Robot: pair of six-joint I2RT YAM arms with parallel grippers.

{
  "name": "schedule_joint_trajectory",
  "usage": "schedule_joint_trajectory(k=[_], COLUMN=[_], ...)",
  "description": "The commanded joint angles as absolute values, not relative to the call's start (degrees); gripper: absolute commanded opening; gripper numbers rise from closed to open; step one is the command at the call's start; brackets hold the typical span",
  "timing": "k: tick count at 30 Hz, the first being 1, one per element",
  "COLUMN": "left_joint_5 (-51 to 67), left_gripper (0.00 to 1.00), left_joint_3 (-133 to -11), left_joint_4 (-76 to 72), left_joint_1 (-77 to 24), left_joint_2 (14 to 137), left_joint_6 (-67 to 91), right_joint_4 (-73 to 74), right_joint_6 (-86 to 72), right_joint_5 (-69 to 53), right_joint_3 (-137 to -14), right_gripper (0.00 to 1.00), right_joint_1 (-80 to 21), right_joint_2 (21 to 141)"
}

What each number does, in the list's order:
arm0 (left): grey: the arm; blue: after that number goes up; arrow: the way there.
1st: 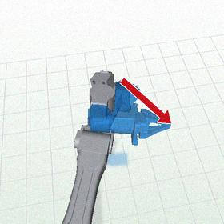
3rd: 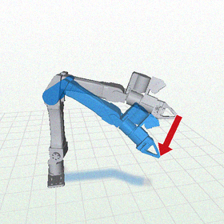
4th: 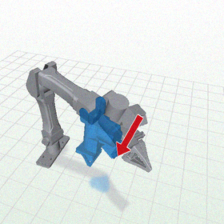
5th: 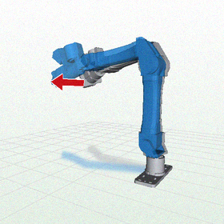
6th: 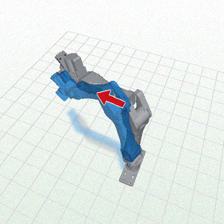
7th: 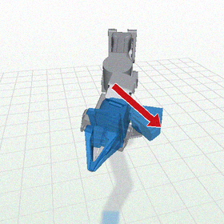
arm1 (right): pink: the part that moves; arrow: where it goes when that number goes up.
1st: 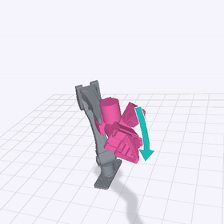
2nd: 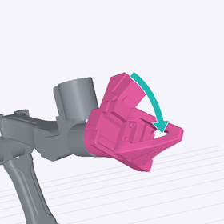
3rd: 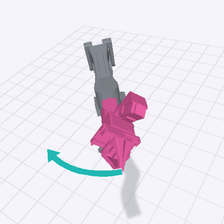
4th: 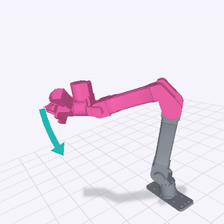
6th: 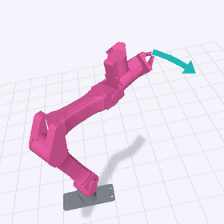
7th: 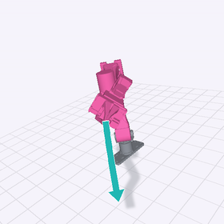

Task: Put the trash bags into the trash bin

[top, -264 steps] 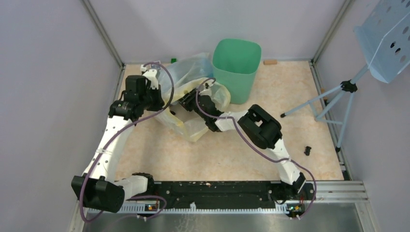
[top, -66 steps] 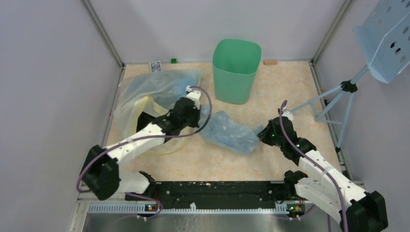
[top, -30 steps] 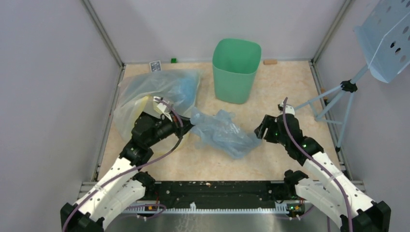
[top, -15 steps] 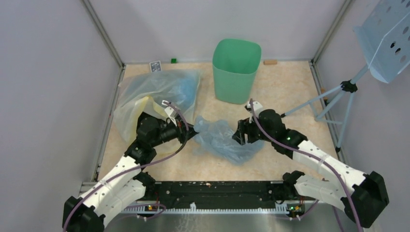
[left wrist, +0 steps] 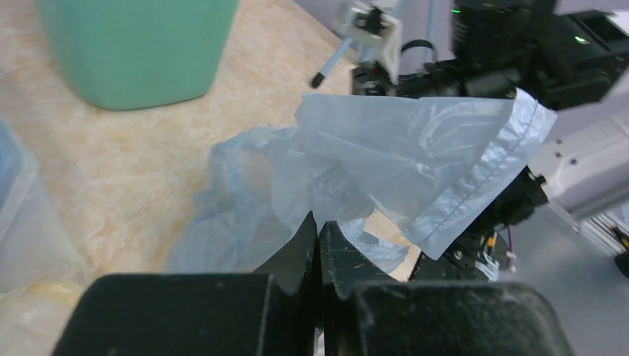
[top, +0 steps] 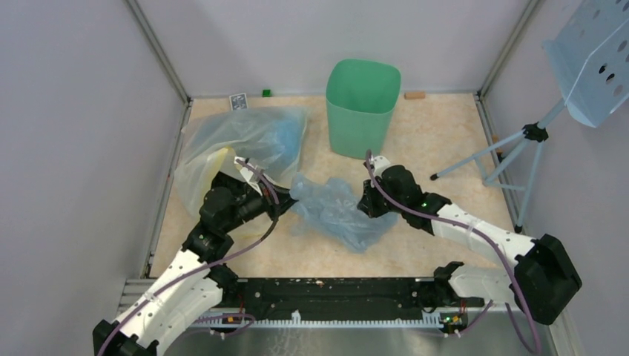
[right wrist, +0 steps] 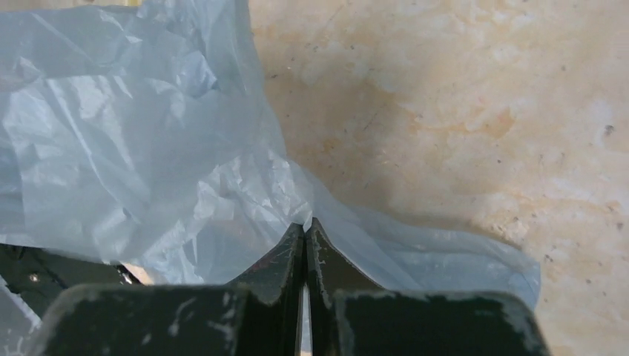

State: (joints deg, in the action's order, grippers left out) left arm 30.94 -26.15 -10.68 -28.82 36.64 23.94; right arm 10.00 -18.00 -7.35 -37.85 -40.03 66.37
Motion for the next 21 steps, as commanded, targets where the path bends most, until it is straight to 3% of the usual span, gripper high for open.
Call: schedule_joint_trajectory(k=[1, 5, 9, 12, 14, 17, 21], left_joint_5=[15.28, 7.62, 12.60, 13.13, 11.72, 12.65, 25.24], left_gripper=[0.15, 0.56, 0.70, 0.93, 0.98, 0.99, 0.97], left_joint_3=[-31.08, -36.83, -40.11, -41.76, -43.61, -44.67, -38.33], left_joint_4=[-2.00, 9.04, 10.69, 12.30, 15.29, 18.54, 8.23], left_joint_1=[-28.62, -28.54, -28.44, -28.44, -28.45, -28.40, -28.53], left_joint_2=[37.25, 43.05, 45.86, 45.33, 45.27, 45.96, 47.56], left_joint_6=[25.50, 26.64, 26.99, 28.52, 28.93, 31.09, 39.06], right_joint_4=[10.62, 17.39, 17.15, 17.00, 17.11, 18.35, 18.09], right_joint_6=[-22.04, -28.17, -29.88, -28.85, -27.32, -27.41, -28.61], right_joint_5=[0.17, 13.89, 22.39, 21.32, 19.38, 16.34, 12.42], right_joint_3=[-38.57, -38.98, -36.85, -37.97, -39.11, -40.27, -39.15], right_gripper=[0.00, 0.00, 0.00, 0.00, 0.00, 0.00, 0.00], right_joint_1=[-40.45, -40.42, -40.43, -40.36, -40.40, -40.84, -44.00], right_joint_2=[59.15, 53.89, 50.77, 50.46, 51.04, 52.42, 54.96])
